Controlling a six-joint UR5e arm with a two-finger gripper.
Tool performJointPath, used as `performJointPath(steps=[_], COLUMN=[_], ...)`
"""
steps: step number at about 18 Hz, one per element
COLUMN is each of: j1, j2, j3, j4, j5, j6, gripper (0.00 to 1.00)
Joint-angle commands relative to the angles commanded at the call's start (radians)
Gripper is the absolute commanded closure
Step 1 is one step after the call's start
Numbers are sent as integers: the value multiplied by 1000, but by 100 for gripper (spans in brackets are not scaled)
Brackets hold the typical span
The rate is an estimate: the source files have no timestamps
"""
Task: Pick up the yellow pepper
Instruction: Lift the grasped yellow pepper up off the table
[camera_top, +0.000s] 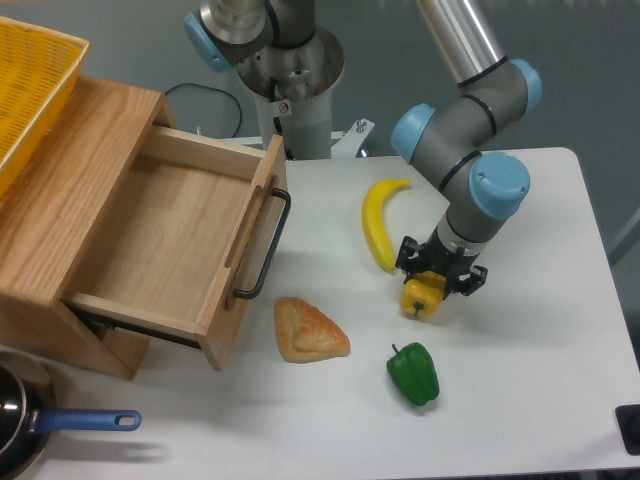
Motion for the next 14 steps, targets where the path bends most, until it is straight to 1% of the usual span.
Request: performJointPath(steps=[3,7,9,10,12,14], j1=[-8,-5,-3,-5,-3,-2], j2=[11,34,52,55,74,86], j3=[45,95,126,146,175,203], j4=[-48,-55,-92,-124,-175,-210], j5=[19,22,22,23,26,28], j6=[0,0,3,8,14,29], gripper=[71,71,73,75,76,76])
